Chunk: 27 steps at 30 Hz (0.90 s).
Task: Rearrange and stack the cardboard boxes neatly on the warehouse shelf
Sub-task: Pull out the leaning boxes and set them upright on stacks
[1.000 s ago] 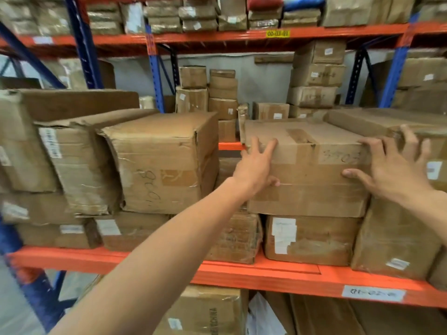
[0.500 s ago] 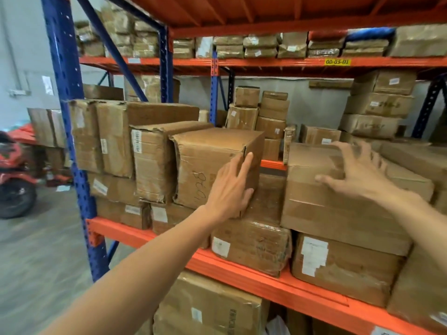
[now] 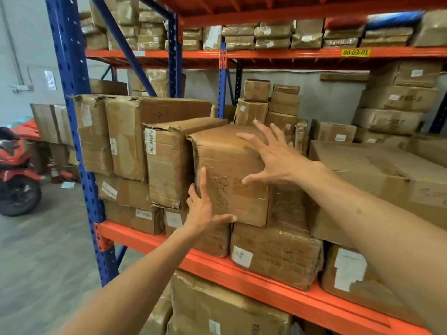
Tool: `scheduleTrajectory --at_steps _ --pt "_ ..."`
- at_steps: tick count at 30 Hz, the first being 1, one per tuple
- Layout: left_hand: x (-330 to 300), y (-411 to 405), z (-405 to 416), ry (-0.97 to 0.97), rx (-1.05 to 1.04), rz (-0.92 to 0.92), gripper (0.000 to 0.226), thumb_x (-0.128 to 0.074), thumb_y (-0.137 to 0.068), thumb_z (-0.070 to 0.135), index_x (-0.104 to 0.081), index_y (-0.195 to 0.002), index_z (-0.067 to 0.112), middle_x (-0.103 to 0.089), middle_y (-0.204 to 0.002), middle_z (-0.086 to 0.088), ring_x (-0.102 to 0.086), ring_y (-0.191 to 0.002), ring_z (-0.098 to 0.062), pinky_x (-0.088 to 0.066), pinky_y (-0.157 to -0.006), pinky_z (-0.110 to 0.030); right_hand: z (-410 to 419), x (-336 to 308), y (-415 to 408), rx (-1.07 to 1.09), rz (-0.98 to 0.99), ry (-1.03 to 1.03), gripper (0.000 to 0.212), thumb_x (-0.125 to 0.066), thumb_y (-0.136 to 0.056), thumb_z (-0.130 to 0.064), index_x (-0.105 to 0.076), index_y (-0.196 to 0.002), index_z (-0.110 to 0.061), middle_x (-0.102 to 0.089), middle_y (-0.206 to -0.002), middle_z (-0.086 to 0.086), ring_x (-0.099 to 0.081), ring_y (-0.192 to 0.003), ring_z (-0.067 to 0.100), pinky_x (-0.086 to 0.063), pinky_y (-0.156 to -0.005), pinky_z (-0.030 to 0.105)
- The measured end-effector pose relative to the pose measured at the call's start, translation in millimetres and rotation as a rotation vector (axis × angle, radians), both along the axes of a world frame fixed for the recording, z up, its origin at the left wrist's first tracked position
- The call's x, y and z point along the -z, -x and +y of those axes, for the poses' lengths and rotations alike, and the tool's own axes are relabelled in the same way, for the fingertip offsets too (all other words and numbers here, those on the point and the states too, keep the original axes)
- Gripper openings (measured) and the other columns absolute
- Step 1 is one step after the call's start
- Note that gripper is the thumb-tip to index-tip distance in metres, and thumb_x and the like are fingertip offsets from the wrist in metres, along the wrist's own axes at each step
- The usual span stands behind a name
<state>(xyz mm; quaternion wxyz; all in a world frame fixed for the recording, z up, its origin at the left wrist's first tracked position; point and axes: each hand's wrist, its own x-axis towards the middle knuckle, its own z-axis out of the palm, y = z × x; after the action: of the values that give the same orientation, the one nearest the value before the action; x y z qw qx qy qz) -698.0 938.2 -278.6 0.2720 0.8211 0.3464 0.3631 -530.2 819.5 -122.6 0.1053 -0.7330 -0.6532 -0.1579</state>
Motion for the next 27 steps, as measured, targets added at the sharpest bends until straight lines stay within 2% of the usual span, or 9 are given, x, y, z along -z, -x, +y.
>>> scheduleTrajectory --at_steps 4,7,10,12,15,18,22,24,27 --pt "12.9 -14.4 9.4 -0.074 -0.014 -0.040 0.154 -0.087 -0.054 0.068 0.038 -0.142 0.051 0.008 -0.156 -0.037 -0.001 -0.145 -0.048 -0.013 -0.112 -0.068 14.7 18.8 -3.3 0.055 -0.037 -0.063 0.107 -0.079 -0.072 -0.066 -0.007 -0.151 -0.062 -0.019 -0.166 0.000 -0.013 -0.147 0.040 -0.035 -0.104 0.073" --pt "11.1 -22.7 12.2 -0.170 0.023 -0.059 0.149 -0.082 -0.055 0.074 0.028 -0.151 0.044 0.011 -0.160 -0.028 0.001 -0.147 -0.045 -0.012 -0.114 -0.068 -7.3 30.3 -23.8 0.135 0.009 -0.155 0.105 -0.072 -0.074 -0.073 0.000 -0.150 -0.067 -0.023 -0.166 0.001 -0.022 -0.145 0.039 -0.036 -0.101 0.070" --pt "0.0 -32.3 17.9 -0.230 0.059 -0.171 0.149 -0.079 -0.057 0.076 0.020 -0.158 0.028 0.007 -0.165 -0.018 0.004 -0.152 -0.034 -0.007 -0.120 -0.062 -38.2 44.0 -45.6 0.200 0.143 -0.270 0.105 -0.069 -0.075 -0.075 0.003 -0.151 -0.065 -0.023 -0.166 0.000 -0.028 -0.143 0.037 -0.035 -0.109 0.065" --pt "-6.7 -38.0 21.6 -0.171 0.051 -0.217 0.152 -0.082 -0.051 0.076 0.018 -0.157 0.034 0.006 -0.165 -0.016 0.008 -0.152 -0.030 -0.004 -0.119 -0.062 -51.1 50.5 -50.6 0.232 0.199 -0.319 0.106 -0.069 -0.076 -0.073 0.003 -0.153 -0.062 -0.024 -0.165 0.001 -0.030 -0.141 0.034 -0.035 -0.111 0.060" --pt "-7.1 -41.0 35.8 0.028 0.064 -0.251 0.156 -0.092 -0.037 0.071 0.016 -0.150 0.058 0.016 -0.164 -0.013 0.014 -0.150 -0.031 -0.004 -0.117 -0.062 -50.2 52.8 -48.9 0.255 0.188 -0.315 0.105 -0.070 -0.079 -0.068 0.002 -0.155 -0.058 -0.023 -0.166 0.002 -0.028 -0.143 0.033 -0.033 -0.114 0.059" --pt "-9.4 -38.8 55.0 0.200 0.193 -0.259 0.145 -0.097 -0.033 0.065 -0.005 -0.146 0.065 -0.012 -0.158 -0.010 -0.011 -0.144 -0.020 -0.020 -0.120 -0.053 -42.2 51.1 -43.9 0.242 0.201 -0.309 0.105 -0.073 -0.081 -0.063 0.001 -0.155 -0.058 -0.021 -0.165 0.003 -0.024 -0.145 0.031 -0.032 -0.114 0.058" --pt "-15.1 -40.8 69.1 0.256 0.251 -0.307 0.110 -0.102 -0.034 0.053 -0.040 -0.124 0.066 -0.060 -0.132 0.010 -0.054 -0.128 -0.015 -0.046 -0.108 -0.047 -36.6 54.4 -40.2 0.263 0.244 -0.333 0.103 -0.073 -0.083 -0.059 0.000 -0.155 -0.058 -0.020 -0.165 0.001 -0.020 -0.145 0.028 -0.031 -0.114 0.059" --pt "-22.0 -41.8 66.4 0.249 0.283 -0.333 0.097 -0.103 -0.036 0.044 -0.048 -0.112 0.070 -0.068 -0.118 0.017 -0.064 -0.113 -0.005 -0.054 -0.100 -0.042 -38.6 57.6 -39.1 0.280 0.286 -0.368 0.102 -0.074 -0.084 -0.057 -0.003 -0.157 -0.056 -0.020 -0.165 0.001 -0.019 -0.145 0.027 -0.031 -0.115 0.059" --pt "-46.3 -34.5 60.5 0.204 0.320 -0.307 0.105 -0.102 -0.036 0.037 -0.054 -0.128 0.051 -0.068 -0.121 0.012 -0.062 -0.117 -0.013 -0.051 -0.103 -0.043 -41.7 66.1 -35.3 0.269 0.395 -0.467 0.100 -0.076 -0.084 -0.052 -0.008 -0.158 -0.053 -0.024 -0.162 0.001 -0.021 -0.144 0.025 -0.030 -0.115 0.058"
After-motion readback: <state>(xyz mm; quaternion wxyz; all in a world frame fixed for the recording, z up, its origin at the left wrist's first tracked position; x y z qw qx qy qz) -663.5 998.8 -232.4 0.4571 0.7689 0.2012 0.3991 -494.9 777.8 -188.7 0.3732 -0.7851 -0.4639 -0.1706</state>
